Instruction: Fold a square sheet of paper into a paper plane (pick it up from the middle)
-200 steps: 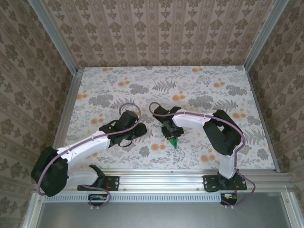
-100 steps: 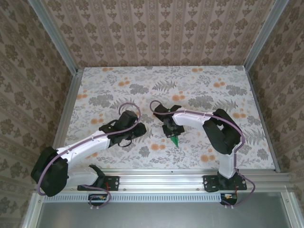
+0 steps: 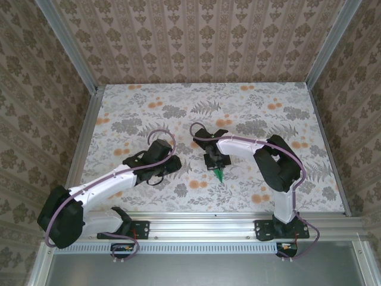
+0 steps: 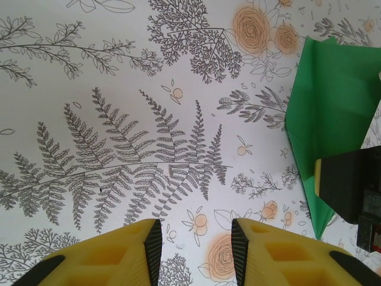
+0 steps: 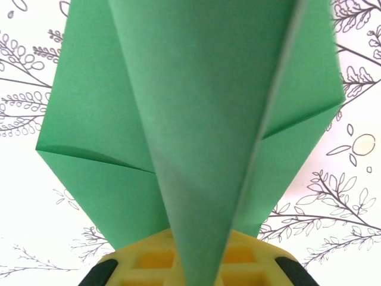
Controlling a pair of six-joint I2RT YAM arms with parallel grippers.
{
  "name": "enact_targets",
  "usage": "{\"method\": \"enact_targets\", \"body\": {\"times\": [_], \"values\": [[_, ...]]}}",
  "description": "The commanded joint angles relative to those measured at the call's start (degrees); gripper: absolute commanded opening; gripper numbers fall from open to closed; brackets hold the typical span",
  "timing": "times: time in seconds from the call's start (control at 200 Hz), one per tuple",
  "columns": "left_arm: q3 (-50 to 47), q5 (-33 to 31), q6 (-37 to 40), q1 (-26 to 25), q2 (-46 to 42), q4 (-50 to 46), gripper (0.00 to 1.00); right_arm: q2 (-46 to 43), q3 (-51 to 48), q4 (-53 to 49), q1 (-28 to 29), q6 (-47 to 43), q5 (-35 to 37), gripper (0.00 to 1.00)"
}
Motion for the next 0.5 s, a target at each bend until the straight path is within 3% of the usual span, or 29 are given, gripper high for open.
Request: {"method": "enact_targets", "body": {"times": [0.0,0.15,0.4,0.495], "values": [[1.6,-1.1,1.7,0.3,-0.9,-2.0,0.39,-1.3,0.7,1.8,-0.4,0.8,0.1,0.08],[1.7,-1.1,1.7,0.3,-0.8,-2.0,0.39,-2.2,1.2,3.3,-0.8,1.4,-0.7,0.09],[1.9,-0.9,2.6,0.3,-0.8,-2.1,0.39,4.0,1.0,5.2,-1.4,3.2,-4.3,0.12],[2.6,-1.4,3.8,0.3,-0.9,-3.1,0.39,1.8,1.2,4.7,-1.4,3.3,-4.2,0.18]]}}
